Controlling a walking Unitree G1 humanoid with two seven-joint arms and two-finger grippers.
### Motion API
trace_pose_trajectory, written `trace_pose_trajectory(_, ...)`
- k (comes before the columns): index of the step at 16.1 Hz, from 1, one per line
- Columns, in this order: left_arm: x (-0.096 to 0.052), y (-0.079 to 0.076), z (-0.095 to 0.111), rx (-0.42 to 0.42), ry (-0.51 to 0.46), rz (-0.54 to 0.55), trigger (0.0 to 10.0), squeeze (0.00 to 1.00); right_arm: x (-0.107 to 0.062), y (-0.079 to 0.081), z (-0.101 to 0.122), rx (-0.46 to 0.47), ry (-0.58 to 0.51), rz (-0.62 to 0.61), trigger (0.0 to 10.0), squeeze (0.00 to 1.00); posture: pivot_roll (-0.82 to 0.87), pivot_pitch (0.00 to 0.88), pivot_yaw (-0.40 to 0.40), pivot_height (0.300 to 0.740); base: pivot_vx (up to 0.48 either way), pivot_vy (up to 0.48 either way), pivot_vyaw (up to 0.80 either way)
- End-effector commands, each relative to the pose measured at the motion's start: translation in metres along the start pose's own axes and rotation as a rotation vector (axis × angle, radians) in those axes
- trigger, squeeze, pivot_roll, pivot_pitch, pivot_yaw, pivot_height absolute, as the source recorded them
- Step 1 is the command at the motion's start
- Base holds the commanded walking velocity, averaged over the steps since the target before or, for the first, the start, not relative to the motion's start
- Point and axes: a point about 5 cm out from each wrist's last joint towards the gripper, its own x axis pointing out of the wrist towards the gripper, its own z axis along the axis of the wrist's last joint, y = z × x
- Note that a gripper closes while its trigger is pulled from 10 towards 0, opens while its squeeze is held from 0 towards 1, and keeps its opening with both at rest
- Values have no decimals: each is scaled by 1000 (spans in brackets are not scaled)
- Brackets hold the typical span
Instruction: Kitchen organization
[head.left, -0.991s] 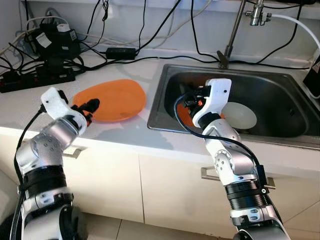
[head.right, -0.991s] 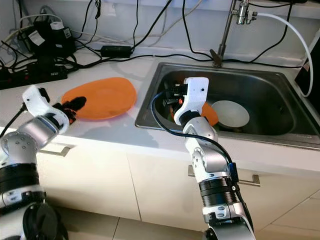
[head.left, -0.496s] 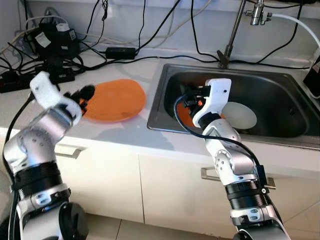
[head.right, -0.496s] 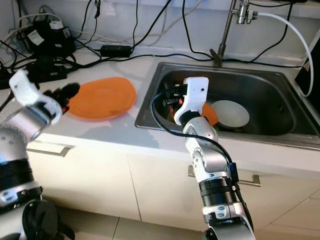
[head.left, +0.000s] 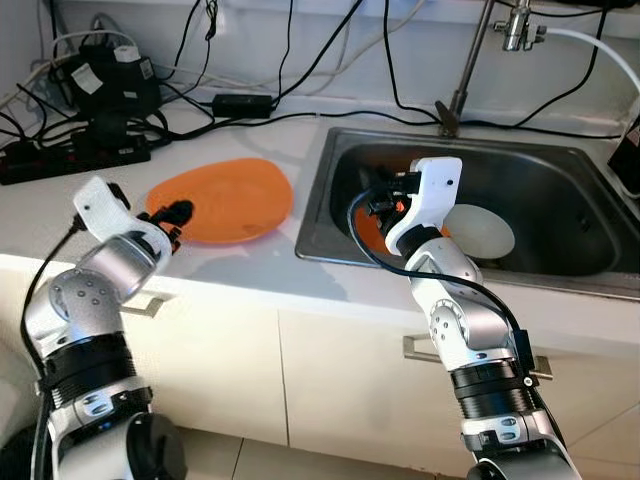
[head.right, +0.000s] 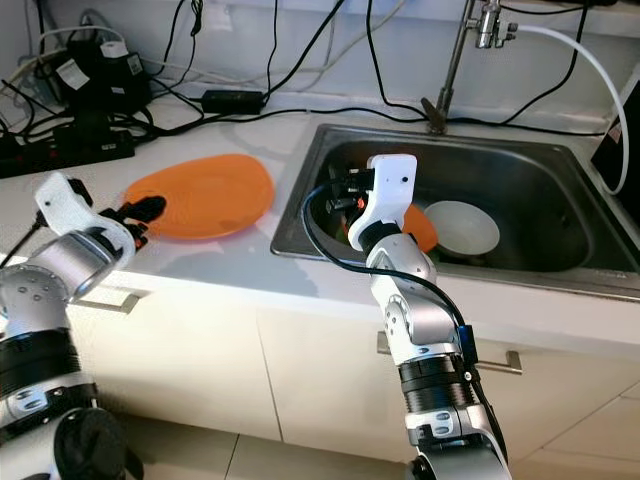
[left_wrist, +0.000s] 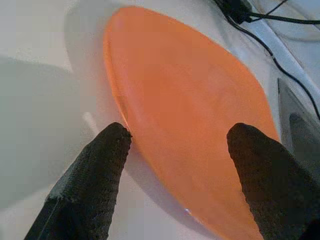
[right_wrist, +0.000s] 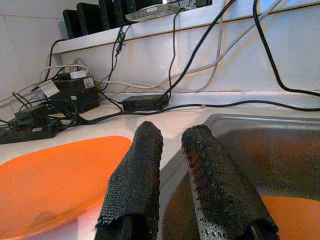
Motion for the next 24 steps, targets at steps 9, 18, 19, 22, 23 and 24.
trace_pose_trajectory(9, 1, -17, 2, -67, 7, 19, 10000, 0, -1, -5, 5, -6, -5, -11, 10000, 0, 72, 18, 21, 740, 0, 0, 0)
trace_pose_trajectory(18, -14, -5, -13, -67, 26, 68, 10000, 0, -1, -4, 3, -2, 9, 0, 10000, 0, 82, 28, 7, 740, 0, 0, 0)
trace_pose_trajectory(19, -13, -4, -16, -71, 32, 74, 10000, 0, -1, -4, 3, -3, 9, 1, 10000, 0, 79, 24, 7, 740, 0, 0, 0)
trace_pose_trajectory(22, -10, -5, -19, -100, 47, 79, 10000, 0, -1, -3, 5, -6, 6, 8, 10000, 0, 72, 11, 8, 740, 0, 0, 0)
trace_pose_trajectory(23, -9, -7, -19, -101, 48, 77, 10000, 0, -1, -3, 5, -7, 5, 9, 10000, 0, 69, 10, 10, 740, 0, 0, 0)
trace_pose_trajectory(24, -8, -10, -19, -117, 51, 62, 10000, 0, -1, -2, 6, -9, 4, 11, 10000, 0, 68, 10, 10, 740, 0, 0, 0)
